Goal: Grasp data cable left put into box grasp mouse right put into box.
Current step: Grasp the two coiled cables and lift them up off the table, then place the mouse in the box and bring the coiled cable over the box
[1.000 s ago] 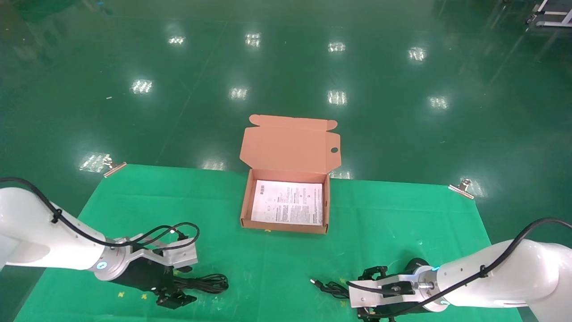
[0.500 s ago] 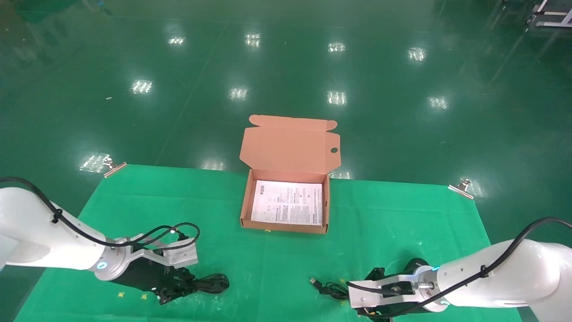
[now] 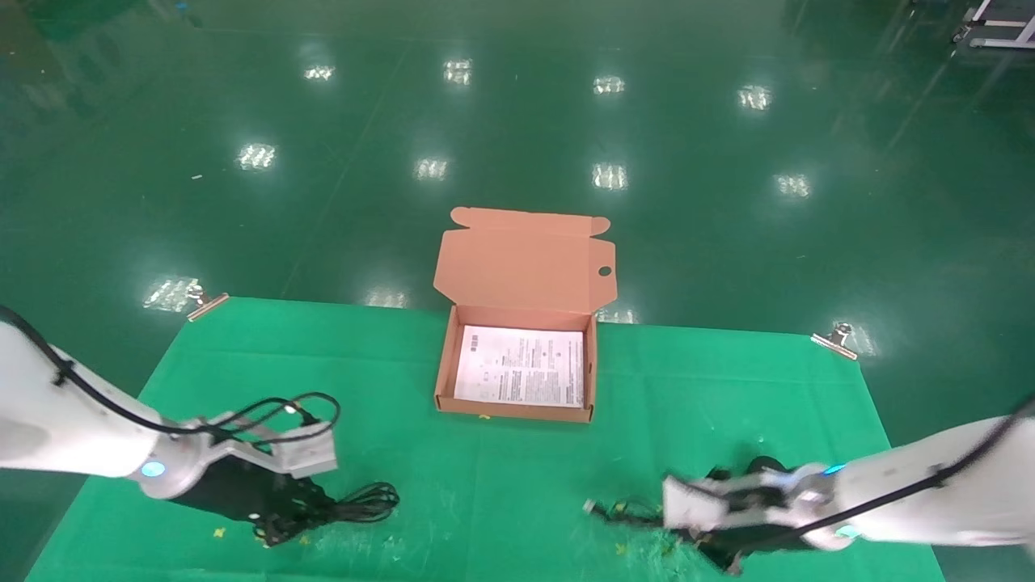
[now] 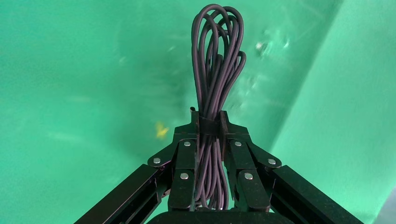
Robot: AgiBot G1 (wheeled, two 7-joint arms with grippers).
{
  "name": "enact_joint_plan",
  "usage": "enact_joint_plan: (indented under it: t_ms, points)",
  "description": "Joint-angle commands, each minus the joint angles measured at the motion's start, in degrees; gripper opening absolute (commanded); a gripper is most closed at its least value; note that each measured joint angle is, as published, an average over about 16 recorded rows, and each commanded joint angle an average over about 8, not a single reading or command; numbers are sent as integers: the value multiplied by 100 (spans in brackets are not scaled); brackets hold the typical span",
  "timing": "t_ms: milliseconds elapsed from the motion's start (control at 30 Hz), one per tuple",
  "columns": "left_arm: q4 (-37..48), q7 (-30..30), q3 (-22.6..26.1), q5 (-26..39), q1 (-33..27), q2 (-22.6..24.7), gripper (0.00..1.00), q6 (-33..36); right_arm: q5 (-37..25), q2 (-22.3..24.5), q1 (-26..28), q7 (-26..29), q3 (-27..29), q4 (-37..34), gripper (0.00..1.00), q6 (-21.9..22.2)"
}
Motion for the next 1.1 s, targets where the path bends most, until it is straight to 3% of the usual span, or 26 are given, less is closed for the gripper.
enact_joint_plan:
  t_ms: [33, 200, 400, 733, 1100]
  points:
    - [-60, -23, 13, 19, -77, -88, 0, 115, 69, 210, 21, 247, 99, 225, 0, -90]
    - [-531, -159, 11, 96, -373, -328, 0, 216, 155, 503, 295, 750, 416, 671, 0, 51]
    - [-1203, -392, -21, 235, -780, -500, 0, 100, 199, 391, 824, 1023, 680, 848, 0, 337]
    - [-1804, -501, -143, 441, -1429, -237, 0, -527, 629, -547, 1678, 963, 922, 421, 0, 776]
    - [-1164, -27, -324, 409, -1985, 450, 0, -1327, 999, -1590, 2492, 251, 1034, -780, 0, 1276]
